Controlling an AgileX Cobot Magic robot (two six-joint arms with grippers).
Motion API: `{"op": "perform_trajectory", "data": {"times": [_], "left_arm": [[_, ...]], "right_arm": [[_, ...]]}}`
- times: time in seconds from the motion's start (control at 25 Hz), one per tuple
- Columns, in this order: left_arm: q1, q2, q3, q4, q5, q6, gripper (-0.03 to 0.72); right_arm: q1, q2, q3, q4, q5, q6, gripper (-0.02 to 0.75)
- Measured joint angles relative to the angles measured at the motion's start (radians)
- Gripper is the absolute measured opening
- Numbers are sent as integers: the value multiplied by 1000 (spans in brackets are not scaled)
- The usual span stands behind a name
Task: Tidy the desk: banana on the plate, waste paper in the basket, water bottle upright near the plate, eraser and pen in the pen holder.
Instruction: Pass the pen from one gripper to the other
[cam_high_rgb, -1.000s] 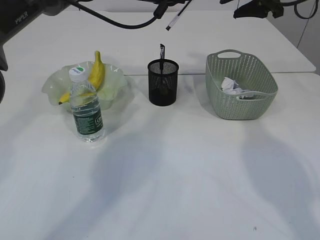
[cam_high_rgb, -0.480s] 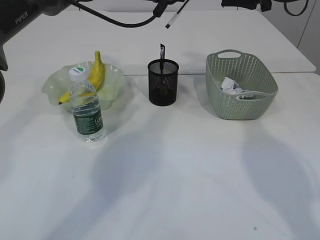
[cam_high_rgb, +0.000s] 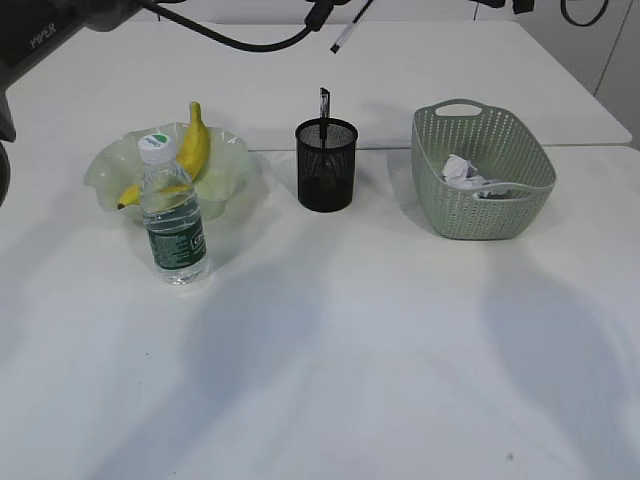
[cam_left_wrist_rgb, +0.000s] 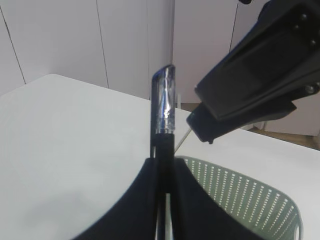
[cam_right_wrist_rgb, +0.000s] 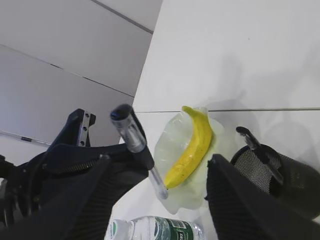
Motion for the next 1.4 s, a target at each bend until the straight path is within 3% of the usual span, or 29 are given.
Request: {"op": "perform_trajectory", "data": {"times": [1.4], "left_arm": [[0,0,0,-73,-2,2,13]], "right_arm": [[0,0,0,144,-57,-81,441]]}}
